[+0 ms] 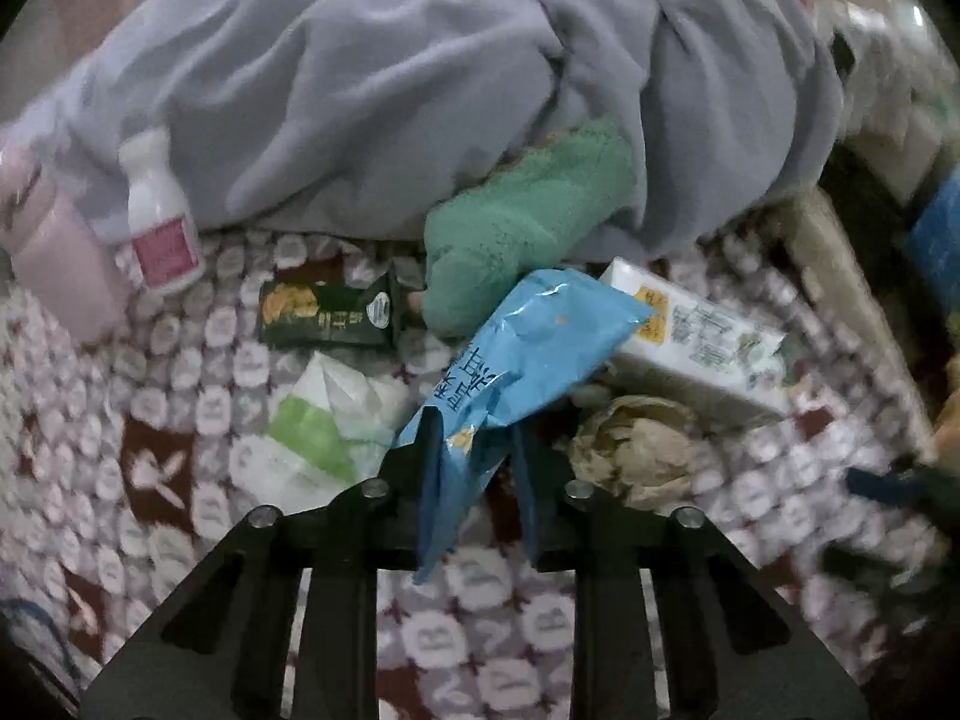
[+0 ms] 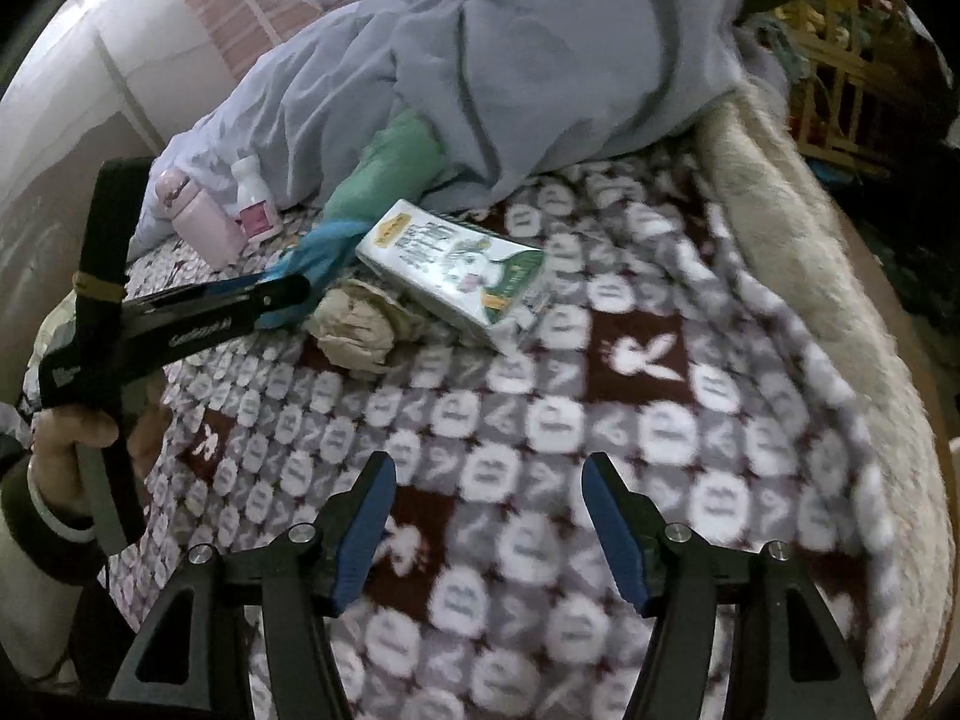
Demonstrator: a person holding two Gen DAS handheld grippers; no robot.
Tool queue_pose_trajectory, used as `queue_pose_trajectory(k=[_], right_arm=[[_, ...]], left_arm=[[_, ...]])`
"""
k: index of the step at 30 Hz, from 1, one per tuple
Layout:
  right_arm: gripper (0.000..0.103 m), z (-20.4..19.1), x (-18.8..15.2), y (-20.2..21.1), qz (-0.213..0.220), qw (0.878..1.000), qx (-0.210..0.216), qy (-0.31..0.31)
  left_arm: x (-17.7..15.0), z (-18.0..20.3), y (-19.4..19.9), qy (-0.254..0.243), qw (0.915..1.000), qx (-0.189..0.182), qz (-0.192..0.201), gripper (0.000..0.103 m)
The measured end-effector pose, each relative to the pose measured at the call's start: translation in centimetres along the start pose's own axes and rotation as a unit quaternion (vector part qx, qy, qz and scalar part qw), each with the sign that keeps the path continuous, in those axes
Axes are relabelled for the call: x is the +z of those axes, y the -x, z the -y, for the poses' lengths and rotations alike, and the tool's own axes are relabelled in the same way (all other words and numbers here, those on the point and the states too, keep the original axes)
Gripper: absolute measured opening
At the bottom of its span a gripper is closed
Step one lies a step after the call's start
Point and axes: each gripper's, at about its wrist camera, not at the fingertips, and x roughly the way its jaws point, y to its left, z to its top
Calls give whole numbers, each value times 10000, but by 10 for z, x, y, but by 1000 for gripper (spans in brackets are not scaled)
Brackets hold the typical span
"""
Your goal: Collect trash
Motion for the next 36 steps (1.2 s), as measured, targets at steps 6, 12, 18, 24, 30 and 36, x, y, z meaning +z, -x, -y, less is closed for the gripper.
queue_pose_trajectory(k=[6, 12, 18, 24, 30, 36], right_arm=[[62, -34, 21, -26, 50, 9990, 231, 379], [63, -64, 47, -66, 97, 9978, 178, 632], [30, -67, 54, -93, -103, 9982, 210, 545], [23, -57, 36, -44, 217, 9968, 485, 591], [23, -43, 10, 6, 476, 9960, 543, 520], [23, -21, -6, 35, 647, 9968, 362, 313]], left_arm=[[-11, -20, 45, 544, 9979, -335, 101, 10], [-35, -42, 83, 966, 9933, -603, 211, 10], [-55, -46, 95, 1081, 9924, -536, 225, 10], [-62, -33, 95, 1138, 9909, -671, 275, 10], [-66, 10, 93, 878, 9934, -656, 331, 10], [-67, 50, 92, 641, 9952, -648, 368, 10]])
